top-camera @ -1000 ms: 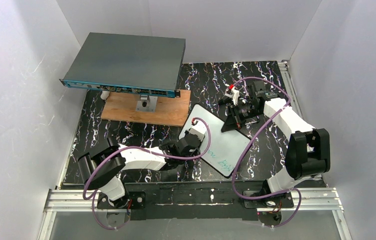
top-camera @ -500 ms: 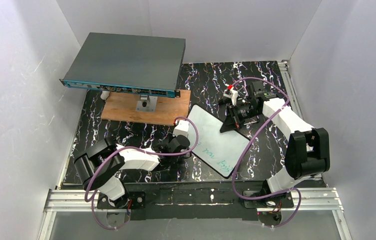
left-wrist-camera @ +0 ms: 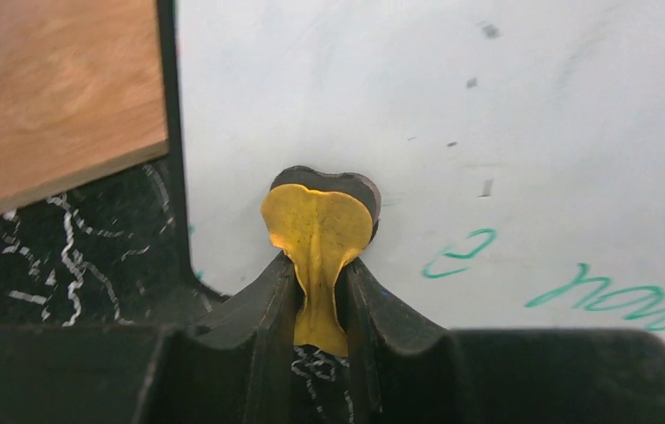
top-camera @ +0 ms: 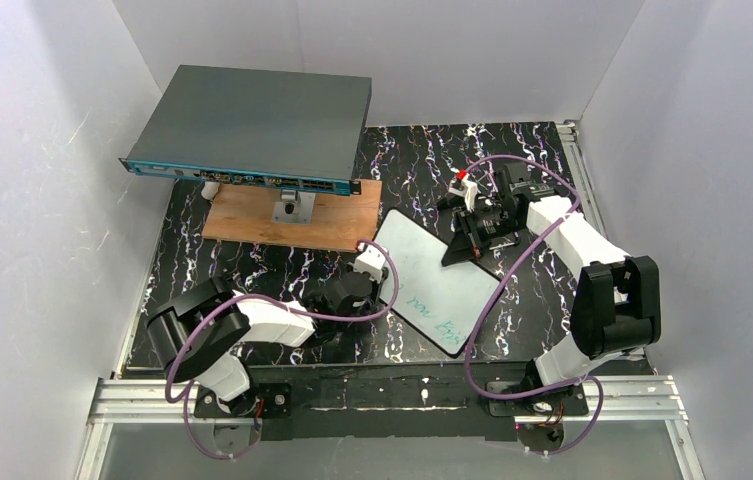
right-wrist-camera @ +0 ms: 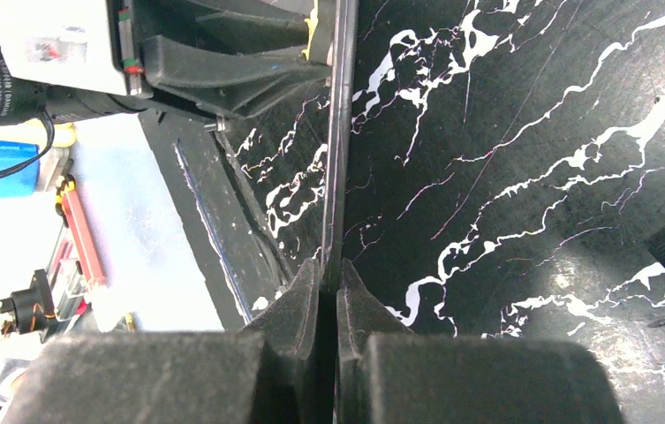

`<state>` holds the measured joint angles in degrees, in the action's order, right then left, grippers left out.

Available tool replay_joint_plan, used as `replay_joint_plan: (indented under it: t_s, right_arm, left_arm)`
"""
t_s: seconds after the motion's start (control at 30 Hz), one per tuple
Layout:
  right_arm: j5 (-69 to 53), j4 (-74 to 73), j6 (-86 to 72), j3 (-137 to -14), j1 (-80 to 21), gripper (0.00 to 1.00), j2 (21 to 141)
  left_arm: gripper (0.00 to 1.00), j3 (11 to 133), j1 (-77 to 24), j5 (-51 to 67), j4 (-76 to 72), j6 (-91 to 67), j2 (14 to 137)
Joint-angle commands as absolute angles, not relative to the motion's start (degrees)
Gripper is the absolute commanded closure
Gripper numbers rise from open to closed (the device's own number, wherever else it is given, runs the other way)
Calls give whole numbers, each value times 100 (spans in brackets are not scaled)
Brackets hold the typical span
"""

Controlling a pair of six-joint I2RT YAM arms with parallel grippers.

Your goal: Erase the whiteboard

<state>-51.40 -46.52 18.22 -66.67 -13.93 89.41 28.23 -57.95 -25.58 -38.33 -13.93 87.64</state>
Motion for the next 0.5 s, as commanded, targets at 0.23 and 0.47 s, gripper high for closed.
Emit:
replay_joint_plan:
  t_s: [0.23, 0.47]
  right_arm:
    - [-6260, -4860, 2535, -6706, -1737, 99, 9111]
    - [-6233, -4885, 2561, -6714, -1786, 99, 9146]
  left_arm:
    - [100, 2946, -5933, -1429, -5558, -1128, 8889]
    - [100, 1996, -5840, -2271, -5190, -767, 8238]
